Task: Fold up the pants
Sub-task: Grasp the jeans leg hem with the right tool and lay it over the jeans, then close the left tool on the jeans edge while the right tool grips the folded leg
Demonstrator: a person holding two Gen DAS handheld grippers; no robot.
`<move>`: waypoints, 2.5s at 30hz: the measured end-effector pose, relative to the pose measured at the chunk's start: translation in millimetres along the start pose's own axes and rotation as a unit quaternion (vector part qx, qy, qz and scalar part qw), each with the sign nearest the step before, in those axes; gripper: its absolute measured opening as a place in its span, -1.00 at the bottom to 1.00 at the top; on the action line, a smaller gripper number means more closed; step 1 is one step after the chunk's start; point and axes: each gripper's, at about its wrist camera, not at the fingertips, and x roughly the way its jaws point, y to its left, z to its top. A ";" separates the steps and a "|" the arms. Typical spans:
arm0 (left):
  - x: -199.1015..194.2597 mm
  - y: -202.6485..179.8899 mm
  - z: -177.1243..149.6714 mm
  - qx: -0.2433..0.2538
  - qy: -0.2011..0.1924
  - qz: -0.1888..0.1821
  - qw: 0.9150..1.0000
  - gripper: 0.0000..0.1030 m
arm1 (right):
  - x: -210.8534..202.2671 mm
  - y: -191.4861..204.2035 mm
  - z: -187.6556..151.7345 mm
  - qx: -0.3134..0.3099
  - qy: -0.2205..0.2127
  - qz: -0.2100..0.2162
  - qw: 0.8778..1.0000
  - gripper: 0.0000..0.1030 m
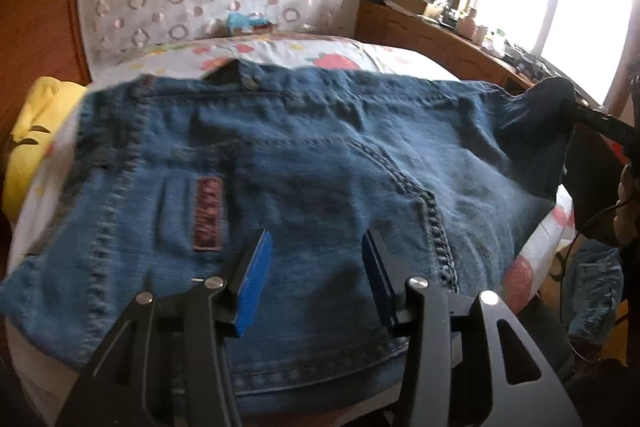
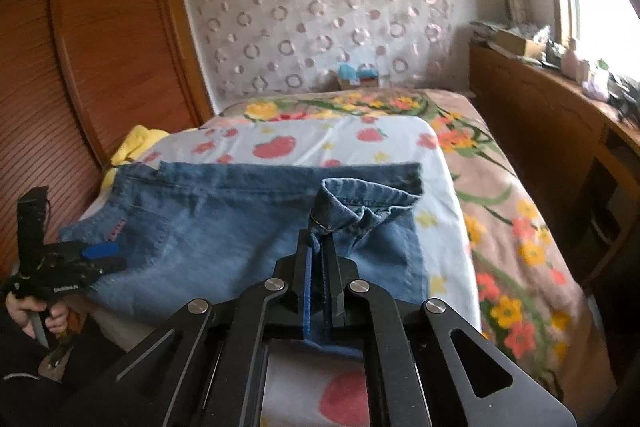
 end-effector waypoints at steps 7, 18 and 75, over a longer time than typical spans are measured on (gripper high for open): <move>-38.8 16.0 8.9 -0.011 -0.041 0.015 0.999 -0.11 | 9.6 48.1 27.5 -0.042 -0.015 0.048 0.998 -0.98; -73.7 40.2 9.4 -0.031 -0.069 0.033 0.997 -0.11 | 18.6 146.0 43.0 -0.100 -0.009 0.147 0.984 -0.98; 3.2 -38.5 17.9 0.080 -0.010 -0.051 0.995 -0.95 | 106.5 60.4 -10.9 -0.039 0.106 0.079 0.990 -1.00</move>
